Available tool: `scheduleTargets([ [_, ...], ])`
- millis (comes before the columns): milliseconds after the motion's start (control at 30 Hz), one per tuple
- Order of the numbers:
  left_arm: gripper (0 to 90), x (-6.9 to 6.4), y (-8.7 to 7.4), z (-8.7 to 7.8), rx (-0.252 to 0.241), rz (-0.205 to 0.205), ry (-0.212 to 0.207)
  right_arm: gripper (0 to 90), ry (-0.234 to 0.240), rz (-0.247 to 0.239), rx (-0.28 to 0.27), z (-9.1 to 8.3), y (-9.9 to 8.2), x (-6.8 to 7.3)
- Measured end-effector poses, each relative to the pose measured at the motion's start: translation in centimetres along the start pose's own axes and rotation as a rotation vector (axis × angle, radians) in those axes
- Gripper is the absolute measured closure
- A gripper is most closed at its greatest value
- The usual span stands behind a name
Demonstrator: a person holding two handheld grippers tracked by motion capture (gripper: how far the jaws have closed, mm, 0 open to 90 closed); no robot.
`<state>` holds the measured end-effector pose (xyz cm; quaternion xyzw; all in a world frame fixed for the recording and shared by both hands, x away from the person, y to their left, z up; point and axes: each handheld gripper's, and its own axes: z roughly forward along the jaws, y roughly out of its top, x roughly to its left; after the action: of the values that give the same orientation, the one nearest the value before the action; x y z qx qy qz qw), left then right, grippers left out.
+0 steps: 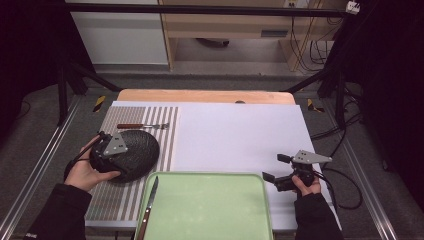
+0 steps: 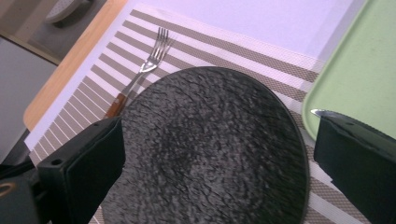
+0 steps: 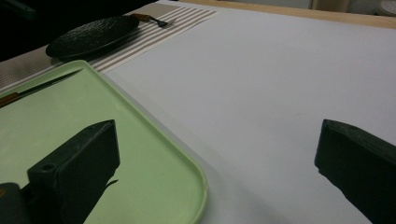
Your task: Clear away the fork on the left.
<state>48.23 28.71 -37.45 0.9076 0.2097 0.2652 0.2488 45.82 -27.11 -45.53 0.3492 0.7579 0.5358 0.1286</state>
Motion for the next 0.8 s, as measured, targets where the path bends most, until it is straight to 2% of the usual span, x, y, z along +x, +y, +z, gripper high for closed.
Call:
scheduleTargets([
  [33, 1.7, 0.4, 0.1, 0.1, 0.005, 0.016, 0.007, 0.3, 0.001, 0.000, -0.001, 0.0, 0.0, 0.0],
  [233, 1.7, 1.6, 0.4, 0.6, 0.035, 0.039, 0.034, 0.3, -0.001, -0.001, 0.002, 0.0, 0.0, 0.0],
  [367, 1.8, 2.4, 0.4, 0.9, 0.036, 0.062, 0.056, 0.3, 0.000, -0.001, 0.000, 0.1, 0.0, 0.0],
  [433, 2.9, 2.8, 0.2, 1.1, 0.034, 0.071, 0.054, 0.3, 0.001, 0.000, 0.004, 0.1, 0.0, 0.0],
  [600, 4.1, 3.4, -0.1, 1.5, 0.072, 0.094, 0.085, 0.3, 0.000, -0.001, 0.002, 0.0, 0.0, 0.0],
  [633, 4.3, 3.7, -0.2, 1.7, 0.089, 0.107, 0.103, 0.3, 0.000, 0.000, 0.001, 0.1, 0.0, 0.0],
  [733, 4.3, 4.1, -0.4, 2.0, 0.099, 0.104, 0.110, 0.3, 0.000, 0.000, 0.004, 0.1, -0.1, 0.0],
  [800, 4.3, 4.7, -0.5, 2.4, 0.108, 0.120, 0.133, 0.3, 0.000, -0.003, 0.004, 0.1, -0.1, 0.0],
])
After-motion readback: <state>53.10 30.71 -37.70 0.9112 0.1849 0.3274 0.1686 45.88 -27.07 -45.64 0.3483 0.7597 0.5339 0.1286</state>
